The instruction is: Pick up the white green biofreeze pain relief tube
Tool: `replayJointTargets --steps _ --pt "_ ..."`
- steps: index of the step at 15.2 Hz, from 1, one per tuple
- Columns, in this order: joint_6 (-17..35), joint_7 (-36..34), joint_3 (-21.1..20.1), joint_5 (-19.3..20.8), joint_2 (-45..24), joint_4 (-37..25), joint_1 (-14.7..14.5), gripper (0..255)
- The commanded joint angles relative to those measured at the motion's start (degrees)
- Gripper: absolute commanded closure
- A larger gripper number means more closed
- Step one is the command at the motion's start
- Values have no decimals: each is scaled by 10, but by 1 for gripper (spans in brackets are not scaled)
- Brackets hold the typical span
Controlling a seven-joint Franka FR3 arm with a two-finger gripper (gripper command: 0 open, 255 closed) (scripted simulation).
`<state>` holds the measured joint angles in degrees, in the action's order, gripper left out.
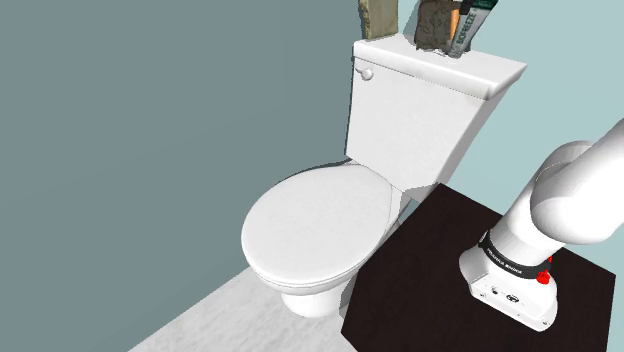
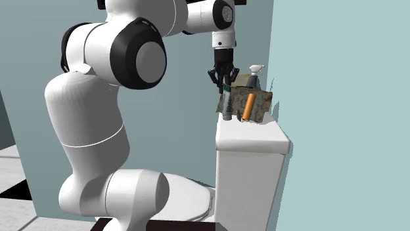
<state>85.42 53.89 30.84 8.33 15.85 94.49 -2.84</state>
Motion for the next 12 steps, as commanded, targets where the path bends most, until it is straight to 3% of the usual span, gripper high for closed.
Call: replayJointTargets --steps 1,10,12 --pt "-16 4 2 -5 -10 -25 -1 255" --pt "-93 25 18 -28 -61 -147 -3 255" --pt "-95 26 18 -29 -62 -150 -2 255"
